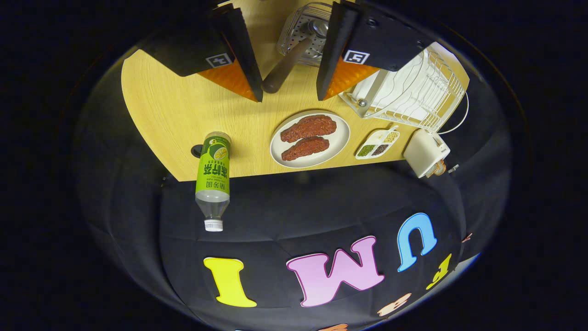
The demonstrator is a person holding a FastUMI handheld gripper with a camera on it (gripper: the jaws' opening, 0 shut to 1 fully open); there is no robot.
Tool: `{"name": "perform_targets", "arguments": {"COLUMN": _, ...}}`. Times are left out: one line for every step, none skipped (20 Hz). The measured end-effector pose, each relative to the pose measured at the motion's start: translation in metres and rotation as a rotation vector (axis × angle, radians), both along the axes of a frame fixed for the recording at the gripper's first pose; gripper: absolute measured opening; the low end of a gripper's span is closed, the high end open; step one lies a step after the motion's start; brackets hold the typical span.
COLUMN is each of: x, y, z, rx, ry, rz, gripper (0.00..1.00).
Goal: Take the plate from the dish rack, then take the spoon from the basket and place it into the plate.
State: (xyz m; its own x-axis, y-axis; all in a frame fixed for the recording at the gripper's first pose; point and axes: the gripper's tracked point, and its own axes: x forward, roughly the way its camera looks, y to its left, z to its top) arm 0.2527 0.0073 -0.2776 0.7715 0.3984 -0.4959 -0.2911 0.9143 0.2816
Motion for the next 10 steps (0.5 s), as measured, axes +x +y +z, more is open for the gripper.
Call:
{"name": "perform_targets", "arguments": {"x": 0.000, "y": 0.002, "z": -0.001, "rx": 0.008, "ry": 0.010, "rz": -0.002, "gripper": 0.62}}
{"name": "perform_targets", "arguments": {"x": 0.000, "y": 0.003, "z": -0.001, "rx": 0.013, "ry": 0.017, "rz": -0.002, "gripper": 0.52}}
{"name": "perform_targets", "arguments": {"x": 0.000, "y": 0.003, "z": 0.000, "rx": 0.012, "ry": 0.019, "rz": -0.001, "gripper": 0.42}}
{"name": "perform_targets", "arguments": {"x": -0.001, "y": 0.004, "z": 0.001, "rx": 0.012, "ry": 0.018, "rz": 0.000, "gripper": 0.36}}
{"name": "perform_targets", "arguments": {"x": -0.003, "y": 0.005, "z": 0.003, "rx": 0.011, "ry": 0.015, "rz": 0.006, "gripper": 0.27}}
{"name": "perform_targets", "arguments": {"x": -0.002, "y": 0.010, "z": 0.003, "rx": 0.030, "ry": 0.018, "rz": 0.019, "gripper": 0.25}}
{"name": "perform_targets", "arguments": {"x": -0.012, "y": 0.013, "z": 0.011, "rx": 0.046, "ry": 0.025, "rz": 0.027, "gripper": 0.22}}
{"name": "perform_targets", "arguments": {"x": -0.015, "y": 0.017, "z": 0.015, "rx": 0.059, "ry": 0.026, "rz": 0.031, "gripper": 0.21}}
{"name": "perform_targets", "arguments": {"x": -0.014, "y": 0.015, "z": 0.017, "rx": 0.046, "ry": 0.018, "rz": 0.026, "gripper": 0.16}}
{"name": "perform_targets", "arguments": {"x": -0.014, "y": 0.017, "z": 0.021, "rx": 0.037, "ry": 0.001, "rz": 0.037, "gripper": 0.14}}
